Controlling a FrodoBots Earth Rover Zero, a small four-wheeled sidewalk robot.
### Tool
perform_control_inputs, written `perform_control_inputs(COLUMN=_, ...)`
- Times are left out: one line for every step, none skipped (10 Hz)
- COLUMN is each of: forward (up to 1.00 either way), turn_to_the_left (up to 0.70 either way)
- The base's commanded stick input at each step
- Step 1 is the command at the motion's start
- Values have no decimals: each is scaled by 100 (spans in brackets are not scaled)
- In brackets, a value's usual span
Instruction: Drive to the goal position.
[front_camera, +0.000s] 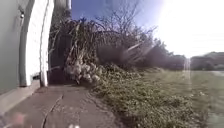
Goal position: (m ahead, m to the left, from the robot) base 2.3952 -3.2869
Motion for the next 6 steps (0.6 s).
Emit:
perform_control_inputs(forward=1, turn_to_the_left=3)
perform_control_inputs(forward=0, turn_to_the_left=4)
perform_control_inputs(forward=2, turn_to_the_left=4)
perform_control_inputs(forward=4, turn_to_the_left=4)
perform_control_inputs(forward=2, turn_to_the_left=4)
perform_control_inputs(forward=0, turn_to_the_left=4)
